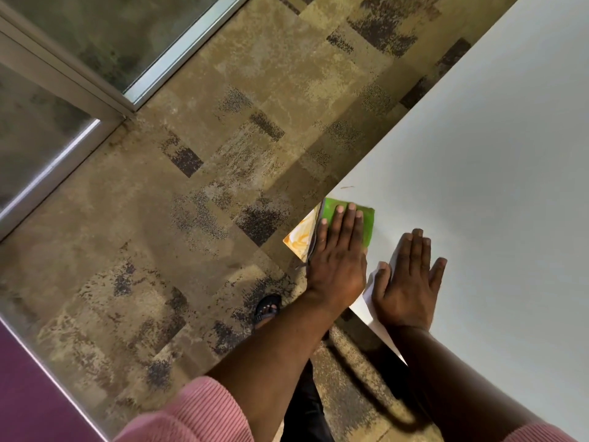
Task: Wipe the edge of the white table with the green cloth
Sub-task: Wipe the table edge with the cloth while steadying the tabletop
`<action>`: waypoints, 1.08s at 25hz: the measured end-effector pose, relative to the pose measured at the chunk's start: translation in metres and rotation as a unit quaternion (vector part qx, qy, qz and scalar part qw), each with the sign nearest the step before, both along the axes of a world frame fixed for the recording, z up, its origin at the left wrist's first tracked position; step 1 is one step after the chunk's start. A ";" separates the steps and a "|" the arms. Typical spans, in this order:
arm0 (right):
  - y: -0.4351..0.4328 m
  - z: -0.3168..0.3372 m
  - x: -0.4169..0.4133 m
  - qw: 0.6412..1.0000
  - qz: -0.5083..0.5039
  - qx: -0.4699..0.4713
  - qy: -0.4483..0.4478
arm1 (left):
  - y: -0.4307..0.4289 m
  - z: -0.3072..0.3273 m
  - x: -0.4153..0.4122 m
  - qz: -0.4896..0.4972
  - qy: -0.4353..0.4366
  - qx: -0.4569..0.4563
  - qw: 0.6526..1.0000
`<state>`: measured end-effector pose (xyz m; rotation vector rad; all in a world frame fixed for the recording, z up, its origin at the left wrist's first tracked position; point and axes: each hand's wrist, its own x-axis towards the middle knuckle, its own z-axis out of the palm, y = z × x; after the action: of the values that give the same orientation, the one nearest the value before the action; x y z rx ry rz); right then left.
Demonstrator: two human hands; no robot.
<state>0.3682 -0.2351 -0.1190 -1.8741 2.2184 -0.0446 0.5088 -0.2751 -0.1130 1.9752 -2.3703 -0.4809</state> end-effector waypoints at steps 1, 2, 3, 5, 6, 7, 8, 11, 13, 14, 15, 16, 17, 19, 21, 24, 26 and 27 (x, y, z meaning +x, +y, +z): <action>0.000 0.000 0.000 1.000 -0.001 -0.002 0.000 | -0.009 -0.001 -0.001 -0.024 0.002 -0.008 1.000; 0.000 -0.001 0.001 1.000 -0.002 -0.004 0.002 | -0.017 -0.001 -0.001 -0.043 0.003 -0.015 0.999; 0.001 -0.001 0.002 1.000 -0.001 -0.006 0.005 | -0.027 -0.002 -0.002 -0.058 0.004 -0.023 0.998; 0.000 -0.003 0.001 1.000 0.000 -0.007 0.008 | -0.048 -0.002 -0.005 -0.070 0.006 -0.030 0.997; 0.001 -0.004 0.000 1.000 0.001 -0.009 0.008 | -0.059 -0.001 -0.006 -0.068 0.007 -0.029 0.997; 0.002 -0.005 0.000 1.000 0.002 -0.012 0.008 | -0.069 0.000 -0.005 -0.062 0.006 -0.026 0.998; 0.003 -0.007 -0.001 1.000 0.002 -0.015 0.008 | -0.077 0.000 -0.002 -0.055 0.003 -0.021 0.998; 0.004 -0.012 -0.003 1.000 0.003 -0.025 0.002 | -0.079 -0.001 0.010 -0.018 0.011 -0.015 1.000; 0.004 -0.014 -0.005 1.000 0.006 -0.027 0.003 | -0.059 0.000 0.016 0.014 0.026 -0.011 0.999; 0.004 -0.015 -0.006 1.000 0.007 -0.028 0.003 | -0.045 0.000 0.018 0.025 0.031 -0.009 0.999; 0.004 -0.016 -0.007 1.000 0.007 -0.028 0.003 | -0.029 0.000 0.021 0.031 0.034 -0.005 0.999; 0.005 -0.017 -0.008 1.000 0.008 -0.028 0.004 | -0.015 0.000 0.024 0.032 0.032 0.001 0.999; 0.005 -0.017 -0.008 1.000 0.009 -0.026 0.005 | -0.004 -0.001 0.026 0.031 0.028 0.003 0.999; 0.003 -0.018 -0.007 1.000 0.014 -0.023 0.009 | 0.003 -0.004 0.029 0.030 0.022 -0.002 0.999; 0.004 -0.017 -0.008 1.000 0.016 -0.017 0.014 | -0.007 -0.004 0.028 0.025 0.026 -0.001 0.999; 0.003 -0.014 -0.007 0.999 0.025 -0.011 0.017 | -0.022 -0.005 0.025 0.004 0.014 -0.002 1.000; -0.007 -0.010 -0.002 0.998 0.064 -0.012 0.017 | -0.024 -0.004 0.024 0.004 0.006 -0.008 1.000; -0.017 -0.009 0.003 0.996 0.084 -0.017 0.015 | -0.021 -0.004 0.024 0.012 0.011 -0.013 1.000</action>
<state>0.3710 -0.2517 -0.1281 -2.0845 2.0828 -0.0258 0.5330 -0.2961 -0.1167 1.9749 -2.3247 -0.4657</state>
